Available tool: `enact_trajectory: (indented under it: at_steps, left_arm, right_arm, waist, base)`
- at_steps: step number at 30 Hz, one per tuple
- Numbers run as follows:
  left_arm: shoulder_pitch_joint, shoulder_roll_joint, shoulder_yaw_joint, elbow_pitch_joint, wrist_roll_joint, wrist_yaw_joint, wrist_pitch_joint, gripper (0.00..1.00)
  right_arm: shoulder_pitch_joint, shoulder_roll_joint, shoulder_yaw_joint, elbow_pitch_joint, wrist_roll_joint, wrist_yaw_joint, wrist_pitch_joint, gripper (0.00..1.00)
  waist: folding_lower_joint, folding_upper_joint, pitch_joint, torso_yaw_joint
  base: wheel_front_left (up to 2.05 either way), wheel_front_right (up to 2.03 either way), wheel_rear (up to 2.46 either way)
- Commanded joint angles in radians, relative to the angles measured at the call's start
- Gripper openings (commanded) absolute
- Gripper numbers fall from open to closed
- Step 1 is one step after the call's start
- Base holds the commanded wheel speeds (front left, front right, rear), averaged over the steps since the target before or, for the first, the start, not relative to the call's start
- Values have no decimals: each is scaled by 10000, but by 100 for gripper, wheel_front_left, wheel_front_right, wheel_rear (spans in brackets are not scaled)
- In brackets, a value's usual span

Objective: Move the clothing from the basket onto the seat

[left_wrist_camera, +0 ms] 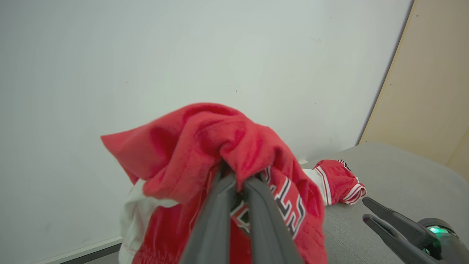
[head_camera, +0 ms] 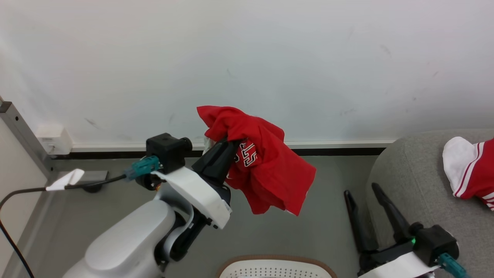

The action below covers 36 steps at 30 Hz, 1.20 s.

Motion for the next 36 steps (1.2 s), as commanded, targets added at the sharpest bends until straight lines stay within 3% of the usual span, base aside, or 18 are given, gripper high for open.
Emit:
enact_trajectory:
  at_steps: [1,10,14,25,33,34,35,36]
  left_arm:
    - [40,68,55,-54,-70,21,-46,0]
    - [-31,132,125,104,-69,72,-102,0]
    - [-98,-50,16,139,-15,25,-99,0]
    - [207,-659,-352,113,44,-112,-243,0]
    - [271,-1032,-863,-13,164,-254,-21,0]
    - [276,-1064,-909,-37,176,-269,-1,0]
    - [290,-1090,-945,-50,173,-280,11,0]
    - [304,-1101,-960,-59,173,-268,16,0]
  right_arm:
    - [-35,-55,60,-37,-53,-23,-23,100]
    - [-903,-828,2633,-3,-30,-23,127,100]
    - [-1262,-737,3273,352,126,-23,118,100]
    - [-2665,182,3143,2539,-421,-23,-19,100]
    - [-3278,398,2541,3475,-936,-23,-20,100]
    - [-3286,415,2493,3556,-895,-23,-19,93]
    - [-3289,426,2503,3607,-830,-23,-19,36]
    - [-3285,436,2546,3646,-728,-23,-20,0]
  waist:
    - [1,-1,11,-8]
    - [1,-1,138,-144]
    - [1,-1,160,-41]
    - [1,-1,50,589]
    - [1,-1,-73,1229]
    - [1,-1,-84,1301]
    - [1,-1,-98,1372]
    - [1,-1,-109,1437]
  base:
    - [0,0,0]
    - [0,0,0]
    - [0,0,0]
    - [0,0,0]
    - [0,0,0]
    - [0,0,0]
    - [0,0,0]
    - [0,0,0]
